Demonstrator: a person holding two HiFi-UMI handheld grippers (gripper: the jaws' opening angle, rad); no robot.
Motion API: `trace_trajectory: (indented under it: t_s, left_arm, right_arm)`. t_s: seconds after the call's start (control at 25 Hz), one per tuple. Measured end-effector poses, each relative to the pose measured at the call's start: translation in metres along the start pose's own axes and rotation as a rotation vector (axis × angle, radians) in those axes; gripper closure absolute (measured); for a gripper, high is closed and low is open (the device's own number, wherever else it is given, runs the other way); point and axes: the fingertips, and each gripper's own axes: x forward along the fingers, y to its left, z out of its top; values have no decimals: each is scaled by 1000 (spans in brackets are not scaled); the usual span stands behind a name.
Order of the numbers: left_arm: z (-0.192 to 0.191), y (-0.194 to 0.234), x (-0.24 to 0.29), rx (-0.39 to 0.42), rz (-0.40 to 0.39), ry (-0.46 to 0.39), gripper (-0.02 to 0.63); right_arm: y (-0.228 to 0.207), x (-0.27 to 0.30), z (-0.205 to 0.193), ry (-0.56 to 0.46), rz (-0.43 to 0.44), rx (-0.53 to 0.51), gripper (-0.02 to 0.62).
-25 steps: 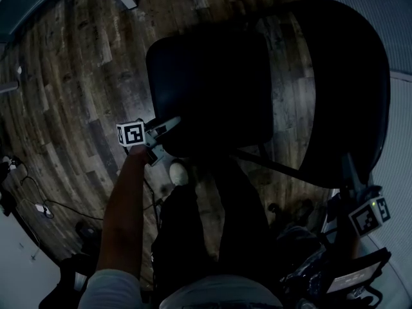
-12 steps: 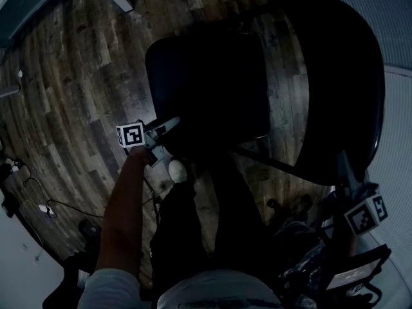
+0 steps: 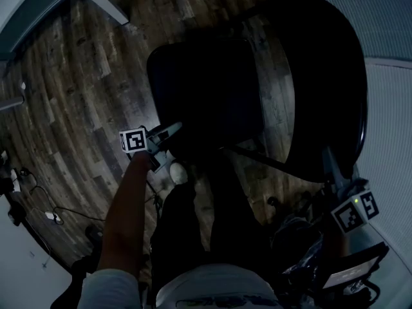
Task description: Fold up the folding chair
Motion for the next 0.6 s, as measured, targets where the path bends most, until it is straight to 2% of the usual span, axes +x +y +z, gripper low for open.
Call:
trace_trajectory:
  t_s: [0.28, 0.6]
  left_arm:
    - [-2, -25, 7, -34, 11, 33, 425]
    - [-3, -62, 23, -20, 2, 64, 439]
  right_arm:
    - [7, -5, 12, 3, -16, -17, 523]
    - [12, -15, 22, -4, -37, -38, 525]
